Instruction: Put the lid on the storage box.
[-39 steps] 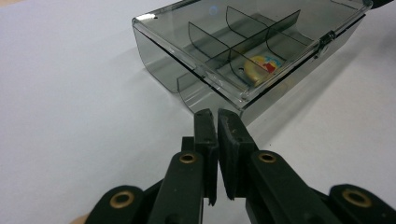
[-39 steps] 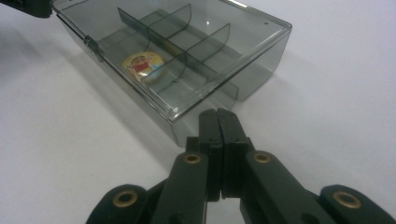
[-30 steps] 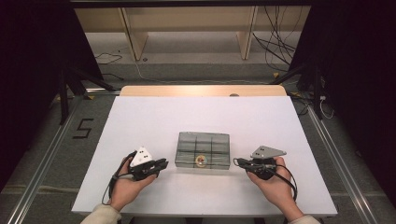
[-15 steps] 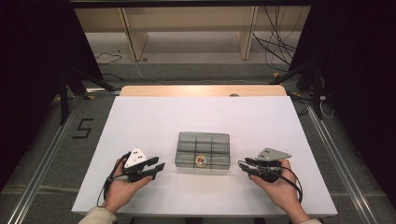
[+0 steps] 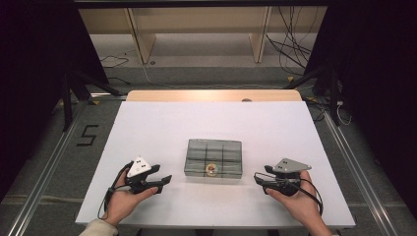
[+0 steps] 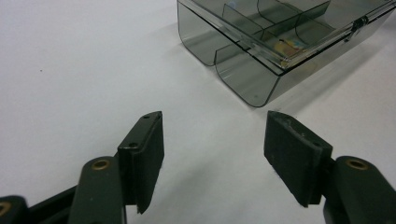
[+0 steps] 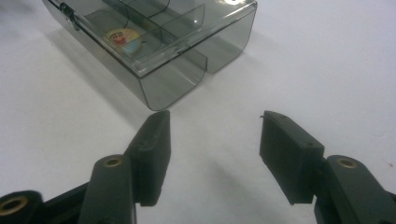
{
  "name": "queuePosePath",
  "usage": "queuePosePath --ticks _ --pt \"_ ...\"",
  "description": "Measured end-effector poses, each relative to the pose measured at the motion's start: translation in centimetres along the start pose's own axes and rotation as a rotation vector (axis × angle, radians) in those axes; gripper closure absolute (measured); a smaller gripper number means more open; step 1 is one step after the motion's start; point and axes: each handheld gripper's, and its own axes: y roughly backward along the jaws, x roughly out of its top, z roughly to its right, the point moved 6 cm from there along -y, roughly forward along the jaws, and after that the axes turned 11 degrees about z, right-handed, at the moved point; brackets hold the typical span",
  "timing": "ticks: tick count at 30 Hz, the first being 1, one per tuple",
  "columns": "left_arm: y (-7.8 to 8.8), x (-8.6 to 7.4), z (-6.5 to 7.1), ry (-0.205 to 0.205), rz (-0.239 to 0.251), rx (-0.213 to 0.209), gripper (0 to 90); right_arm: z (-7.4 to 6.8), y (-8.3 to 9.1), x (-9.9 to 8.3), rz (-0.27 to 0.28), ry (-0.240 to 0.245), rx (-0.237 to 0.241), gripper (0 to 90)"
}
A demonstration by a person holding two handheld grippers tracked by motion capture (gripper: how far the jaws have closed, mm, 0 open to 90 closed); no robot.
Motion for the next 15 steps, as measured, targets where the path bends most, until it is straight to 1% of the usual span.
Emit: queuePosePath --ticks 2,5,9,12,15 --pt "0.14 -0.09 -0.17 -0.006 -0.002 0.007 34.6 0.10 0.16 -0.10 -0.002 0.002 -0.007 41.1" --pt "0.37 -0.15 -0.32 -0.005 -0.003 0.009 32.4 0.32 0.49 -0.21 0.002 -0.003 -0.021 39.4" --pt "0.43 -0.37 -0.31 -0.004 -0.012 0.003 30.9 0.65 0.87 -0.53 -0.003 -0.010 -0.030 38.0" --pt "0.41 -0.42 -0.37 -0.022 -0.020 0.008 28.4 0.79 1.00 -0.82 -0.011 -0.016 -0.036 37.2" --pt "0.36 -0.38 -0.45 -0.011 -0.016 0.015 25.9 0.82 0.99 -0.89 -0.012 -0.021 -0.038 35.9"
